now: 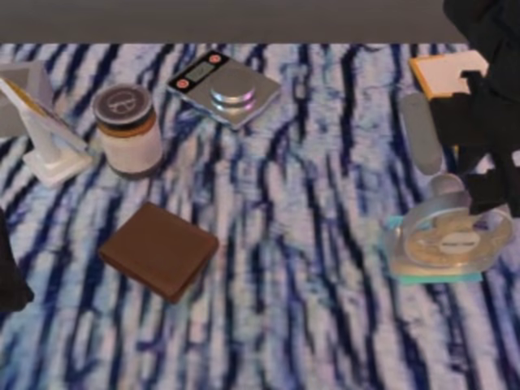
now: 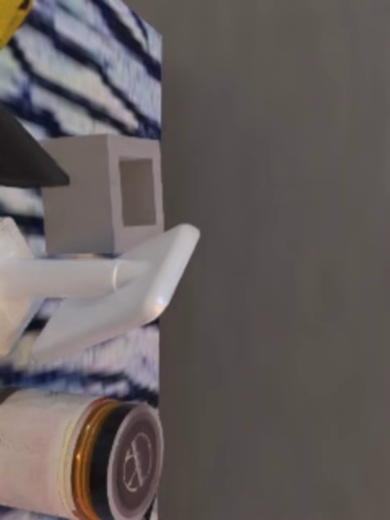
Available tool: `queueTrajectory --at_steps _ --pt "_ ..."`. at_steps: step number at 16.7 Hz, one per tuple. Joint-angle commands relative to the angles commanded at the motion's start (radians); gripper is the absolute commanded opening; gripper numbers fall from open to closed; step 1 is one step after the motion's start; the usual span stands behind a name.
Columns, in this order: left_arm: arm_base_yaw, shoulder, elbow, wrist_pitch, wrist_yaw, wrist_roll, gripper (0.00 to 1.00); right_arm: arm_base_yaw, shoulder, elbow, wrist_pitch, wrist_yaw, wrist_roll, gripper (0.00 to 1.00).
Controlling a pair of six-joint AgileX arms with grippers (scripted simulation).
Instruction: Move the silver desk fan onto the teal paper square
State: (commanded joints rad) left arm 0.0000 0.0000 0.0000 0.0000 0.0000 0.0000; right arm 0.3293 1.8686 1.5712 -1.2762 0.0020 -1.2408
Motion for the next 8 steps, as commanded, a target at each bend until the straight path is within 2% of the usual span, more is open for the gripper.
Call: queueTrajectory --at_steps 2,8 --pt "0.0 0.0 0.0 0.0 0.0 0.0 1.0 0.0 0.0 0.0 0.0 0.0 0.0 0.98" --pt "0.0 0.0 0.0 0.0 0.0 0.0 1.0 0.0 0.0 0.0 0.0 0.0 0.0 1.0"
